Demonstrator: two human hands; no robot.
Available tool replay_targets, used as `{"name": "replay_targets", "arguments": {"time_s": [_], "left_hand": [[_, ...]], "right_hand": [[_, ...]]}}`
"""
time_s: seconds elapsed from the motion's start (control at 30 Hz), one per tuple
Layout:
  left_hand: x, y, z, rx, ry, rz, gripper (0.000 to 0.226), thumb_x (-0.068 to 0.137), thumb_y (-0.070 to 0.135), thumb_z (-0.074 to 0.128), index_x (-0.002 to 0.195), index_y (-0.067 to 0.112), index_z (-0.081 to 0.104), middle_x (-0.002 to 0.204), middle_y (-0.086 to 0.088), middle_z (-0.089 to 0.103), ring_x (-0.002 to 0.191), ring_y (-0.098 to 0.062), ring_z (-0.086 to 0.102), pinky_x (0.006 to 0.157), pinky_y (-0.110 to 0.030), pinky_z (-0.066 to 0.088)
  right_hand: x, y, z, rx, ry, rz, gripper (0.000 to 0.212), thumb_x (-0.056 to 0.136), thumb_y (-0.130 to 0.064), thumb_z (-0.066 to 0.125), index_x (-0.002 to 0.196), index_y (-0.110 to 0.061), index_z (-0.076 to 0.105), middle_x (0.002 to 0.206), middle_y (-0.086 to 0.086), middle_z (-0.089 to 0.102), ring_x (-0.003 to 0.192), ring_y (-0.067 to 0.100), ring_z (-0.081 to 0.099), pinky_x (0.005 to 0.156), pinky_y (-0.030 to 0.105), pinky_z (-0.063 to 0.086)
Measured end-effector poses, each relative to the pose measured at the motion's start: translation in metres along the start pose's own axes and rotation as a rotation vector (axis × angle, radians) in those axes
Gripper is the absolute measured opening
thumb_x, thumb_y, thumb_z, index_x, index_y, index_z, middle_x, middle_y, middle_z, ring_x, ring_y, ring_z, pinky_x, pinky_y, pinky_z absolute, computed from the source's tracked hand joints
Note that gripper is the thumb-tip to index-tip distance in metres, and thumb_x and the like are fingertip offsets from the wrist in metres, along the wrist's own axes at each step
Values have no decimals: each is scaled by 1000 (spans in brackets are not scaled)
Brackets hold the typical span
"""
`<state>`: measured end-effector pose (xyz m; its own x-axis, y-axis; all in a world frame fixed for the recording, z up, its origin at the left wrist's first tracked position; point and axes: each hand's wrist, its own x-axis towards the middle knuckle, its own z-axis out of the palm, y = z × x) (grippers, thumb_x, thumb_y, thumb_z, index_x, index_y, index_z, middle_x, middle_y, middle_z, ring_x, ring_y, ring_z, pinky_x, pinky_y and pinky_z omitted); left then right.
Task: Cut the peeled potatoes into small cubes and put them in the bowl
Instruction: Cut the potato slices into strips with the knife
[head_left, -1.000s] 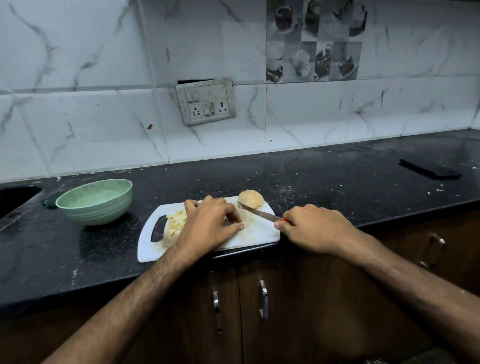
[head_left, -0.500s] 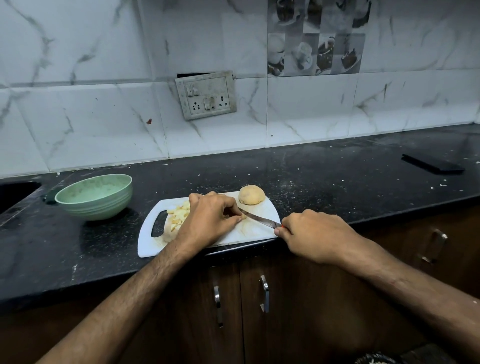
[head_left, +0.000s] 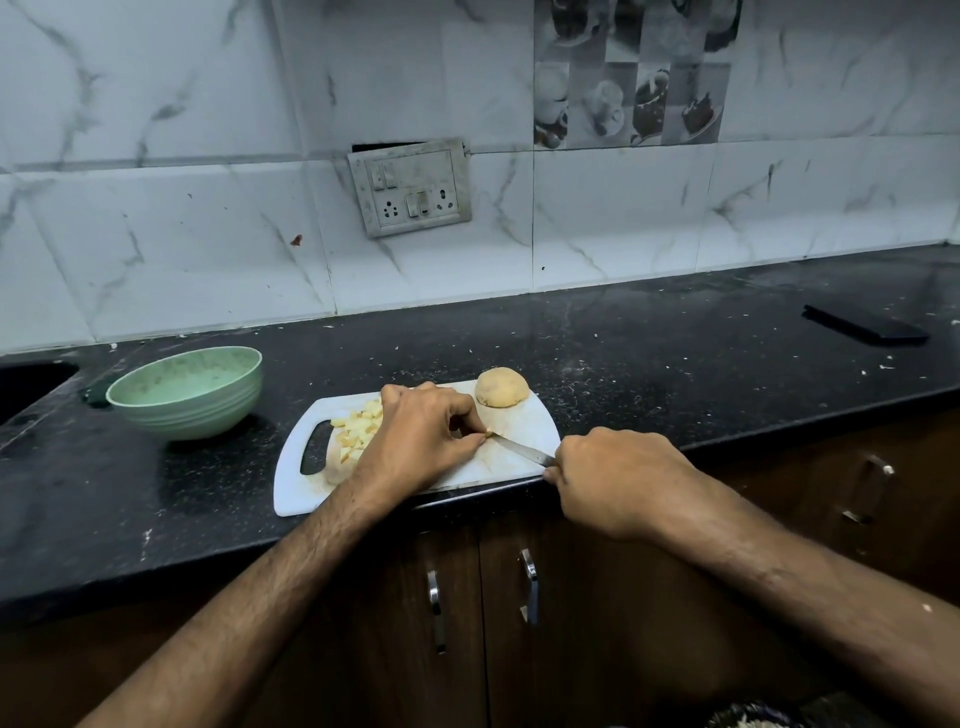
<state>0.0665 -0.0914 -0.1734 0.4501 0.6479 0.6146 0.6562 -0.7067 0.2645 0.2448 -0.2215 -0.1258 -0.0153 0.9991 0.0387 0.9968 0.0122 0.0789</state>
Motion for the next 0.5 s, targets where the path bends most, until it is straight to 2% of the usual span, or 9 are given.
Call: {"name": "replay_targets", "arguments": {"time_s": [0.2, 0.33, 0.5], "left_hand": [[-1, 0, -2, 5, 5, -23, 10, 80, 34, 83, 76, 35, 73, 72, 29, 62, 88, -2, 57, 80, -31, 16], [-3, -2, -2, -14, 4, -46, 6, 82, 30, 80, 82, 36, 77, 79, 26, 68, 92, -2, 58, 84, -34, 20], [-1, -5, 0, -32, 0, -95, 4, 82, 33, 80, 84, 35, 77, 81, 28, 69, 93, 4, 62, 85, -32, 20]], "right_hand": [[-8, -2, 9, -136, 145, -46, 28, 103, -33, 36, 110, -19, 59, 109, 5, 63, 97, 29, 63, 71, 37, 42], [-6, 7, 0, 6, 145, 13, 39, 104, -44, 29, 112, -22, 60, 110, 6, 64, 102, 30, 62, 73, 39, 38], [-3, 8, -7, 56, 104, 16, 39, 104, -47, 30, 105, -20, 58, 108, 7, 63, 99, 30, 61, 72, 37, 37]]}}
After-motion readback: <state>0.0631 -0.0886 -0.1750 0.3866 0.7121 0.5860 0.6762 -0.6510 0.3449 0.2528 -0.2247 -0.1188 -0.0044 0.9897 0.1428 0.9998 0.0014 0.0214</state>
